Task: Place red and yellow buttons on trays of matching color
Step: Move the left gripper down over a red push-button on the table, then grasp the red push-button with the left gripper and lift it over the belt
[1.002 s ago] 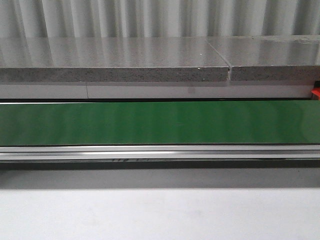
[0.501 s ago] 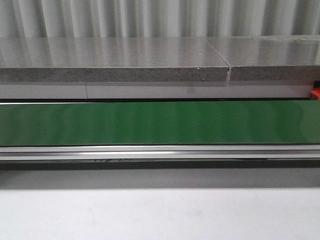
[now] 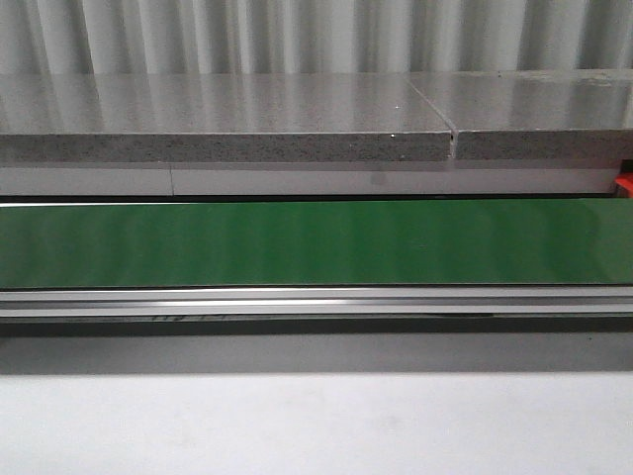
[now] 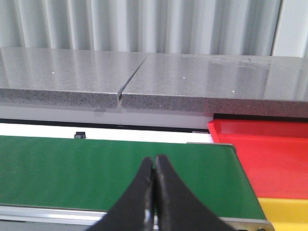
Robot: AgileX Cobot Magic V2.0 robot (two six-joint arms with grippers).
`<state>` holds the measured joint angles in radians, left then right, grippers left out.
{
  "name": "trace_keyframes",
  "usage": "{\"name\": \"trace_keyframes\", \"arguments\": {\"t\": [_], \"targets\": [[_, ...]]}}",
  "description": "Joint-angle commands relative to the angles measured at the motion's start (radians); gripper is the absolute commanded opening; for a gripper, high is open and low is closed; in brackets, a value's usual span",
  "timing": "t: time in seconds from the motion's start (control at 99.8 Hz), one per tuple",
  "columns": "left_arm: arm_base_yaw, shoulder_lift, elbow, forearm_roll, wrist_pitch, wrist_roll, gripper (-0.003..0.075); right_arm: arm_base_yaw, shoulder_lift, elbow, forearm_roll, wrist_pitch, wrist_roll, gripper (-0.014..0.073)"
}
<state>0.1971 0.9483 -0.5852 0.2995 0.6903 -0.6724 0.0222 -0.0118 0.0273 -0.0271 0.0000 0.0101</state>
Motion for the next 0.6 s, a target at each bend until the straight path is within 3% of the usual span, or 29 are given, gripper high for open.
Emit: {"name": "trace_keyframes", "arguments": {"t": [0.0, 0.15, 0.591], "targets": [[0.057, 0.024, -0.028, 0.013, -0.077, -0.009, 0.0576, -0.007, -0.009, -0.015, 0.001, -0.074, -0.010, -0.0081], [0.123, 0.103, -0.034, 0.013, -0.124, -0.002, 0.0575, -0.007, -0.009, -0.015, 0.001, -0.074, -0.010, -0.0081], [0.127, 0.368, -0.167, 0.015, -0.160, 0.008, 0.0564, -0.007, -0.009, -0.015, 0.001, -0.074, -0.010, -0.0081]]}}
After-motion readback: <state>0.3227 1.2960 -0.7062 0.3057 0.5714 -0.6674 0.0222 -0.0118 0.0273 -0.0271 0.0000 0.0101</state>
